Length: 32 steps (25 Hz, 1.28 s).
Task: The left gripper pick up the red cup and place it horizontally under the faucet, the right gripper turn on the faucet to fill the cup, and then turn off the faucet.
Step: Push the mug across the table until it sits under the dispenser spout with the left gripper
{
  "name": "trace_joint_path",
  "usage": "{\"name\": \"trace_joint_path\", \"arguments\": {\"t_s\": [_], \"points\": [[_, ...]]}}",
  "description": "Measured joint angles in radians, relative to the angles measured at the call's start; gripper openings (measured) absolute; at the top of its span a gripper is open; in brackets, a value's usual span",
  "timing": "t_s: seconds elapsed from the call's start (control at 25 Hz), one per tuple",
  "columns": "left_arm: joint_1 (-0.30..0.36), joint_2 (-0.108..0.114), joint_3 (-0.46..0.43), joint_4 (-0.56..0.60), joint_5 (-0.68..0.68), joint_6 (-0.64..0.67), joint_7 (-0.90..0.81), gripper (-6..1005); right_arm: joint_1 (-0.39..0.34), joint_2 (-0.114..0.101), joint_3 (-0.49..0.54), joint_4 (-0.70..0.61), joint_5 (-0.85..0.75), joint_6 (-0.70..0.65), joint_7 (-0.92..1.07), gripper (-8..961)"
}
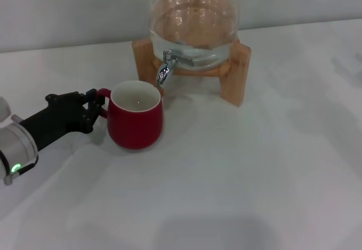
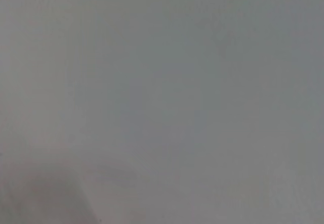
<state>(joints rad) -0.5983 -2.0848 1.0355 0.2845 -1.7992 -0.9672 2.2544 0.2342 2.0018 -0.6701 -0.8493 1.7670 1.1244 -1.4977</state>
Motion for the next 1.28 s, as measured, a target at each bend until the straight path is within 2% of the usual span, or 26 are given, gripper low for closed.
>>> {"name": "trace_joint_path", "arguments": {"t_s": [0.4, 0.92, 1.28], "points": [[-0.031, 0.000, 0.083, 0.007, -0.001, 0.033, -0.076, 149, 0.003, 0.000, -0.002, 0.000, 0.000, 0.001, -0.001, 783], [-0.056, 0.002, 0.112, 0.008, -0.001, 0.037, -0.101, 150, 0.002, 0.000, 0.001, -0.001, 0.000, 0.008, -0.001, 783], [-0.081, 0.002, 0.164, 0.008, -0.001, 0.080, -0.132, 149, 0.000, 0.000, 0.006, 0.006, 0.000, 0.013, -0.001, 783]]}}
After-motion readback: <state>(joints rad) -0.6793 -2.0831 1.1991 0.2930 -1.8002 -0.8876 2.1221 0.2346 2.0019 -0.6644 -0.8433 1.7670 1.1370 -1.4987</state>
